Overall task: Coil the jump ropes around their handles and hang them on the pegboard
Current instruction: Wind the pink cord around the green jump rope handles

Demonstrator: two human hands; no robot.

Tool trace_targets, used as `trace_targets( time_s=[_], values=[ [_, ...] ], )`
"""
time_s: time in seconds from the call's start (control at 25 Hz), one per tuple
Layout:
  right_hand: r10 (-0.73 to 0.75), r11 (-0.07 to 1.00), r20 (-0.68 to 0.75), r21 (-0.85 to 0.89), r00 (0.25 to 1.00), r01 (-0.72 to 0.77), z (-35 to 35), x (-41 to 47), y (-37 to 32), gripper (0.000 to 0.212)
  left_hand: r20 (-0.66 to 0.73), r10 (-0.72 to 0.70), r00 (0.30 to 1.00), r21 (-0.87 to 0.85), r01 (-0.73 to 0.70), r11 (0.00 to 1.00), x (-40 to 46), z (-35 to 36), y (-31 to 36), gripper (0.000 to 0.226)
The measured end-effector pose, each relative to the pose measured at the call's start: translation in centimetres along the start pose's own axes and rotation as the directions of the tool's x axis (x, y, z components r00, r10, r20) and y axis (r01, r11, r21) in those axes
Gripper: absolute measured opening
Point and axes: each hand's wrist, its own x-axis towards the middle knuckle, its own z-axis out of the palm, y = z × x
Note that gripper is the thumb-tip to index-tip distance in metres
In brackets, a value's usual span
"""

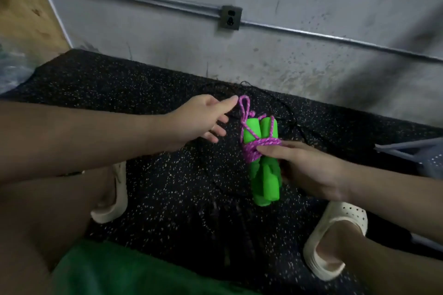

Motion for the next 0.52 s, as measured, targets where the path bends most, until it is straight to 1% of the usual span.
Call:
trace_targets(
  time_s=[0.04, 0.12, 0.2, 0.24, 0.28, 0.36, 0.44, 0.52],
  values=[
    [0.008, 1.0, -0.015, -0.007, 1.0, -0.009, 0.0, 0.1, 0.7, 0.039, 0.032, -0.067, 0.997, 0.008, 0.067, 0.998, -0.2, 0.2, -0.6, 0.043],
    [0.04, 0.999, -0.022, -0.035, 0.999, -0.041, 0.2, 0.0, 2.1, 0.044, 0.112, -0.181, 0.977, 0.035, 0.178, 0.983, -1.1, 0.9, -2.2, 0.035],
    [0.083, 0.994, -0.01, -0.07, 0.997, -0.083, 0.2, -0.2, 3.7, 0.045, 0.215, -0.264, 0.94, 0.11, 0.245, 0.963, -2.0, 1.9, -4.6, 0.023],
    [0.107, 0.991, -0.005, -0.08, 0.994, -0.107, 0.2, -0.1, 4.4, 0.043, 0.264, -0.292, 0.919, 0.138, 0.264, 0.955, -2.4, 2.6, -5.8, 0.025],
    [0.133, 0.988, -0.001, -0.078, 0.991, -0.133, 0.0, 0.0, 5.2, 0.04, 0.303, -0.306, 0.903, 0.136, 0.277, 0.951, -2.8, 3.4, -6.9, 0.03],
    [0.172, 0.983, 0.015, -0.067, 0.985, -0.171, -0.2, 0.7, 6.6, 0.037, 0.344, -0.294, 0.892, 0.079, 0.285, 0.955, -3.1, 5.1, -8.9, 0.034],
    [0.193, 0.979, 0.023, -0.072, 0.981, -0.191, -0.5, 1.6, 8.1, 0.034, 0.335, -0.272, 0.902, 0.023, 0.28, 0.96, -2.7, 6.6, -10.5, 0.03],
    [0.218, 0.973, 0.023, -0.086, 0.976, -0.215, -0.9, 2.2, 9.7, 0.033, 0.308, -0.273, 0.911, 0.01, 0.283, 0.959, -2.1, 7.7, -12.3, 0.028]
  ],
)
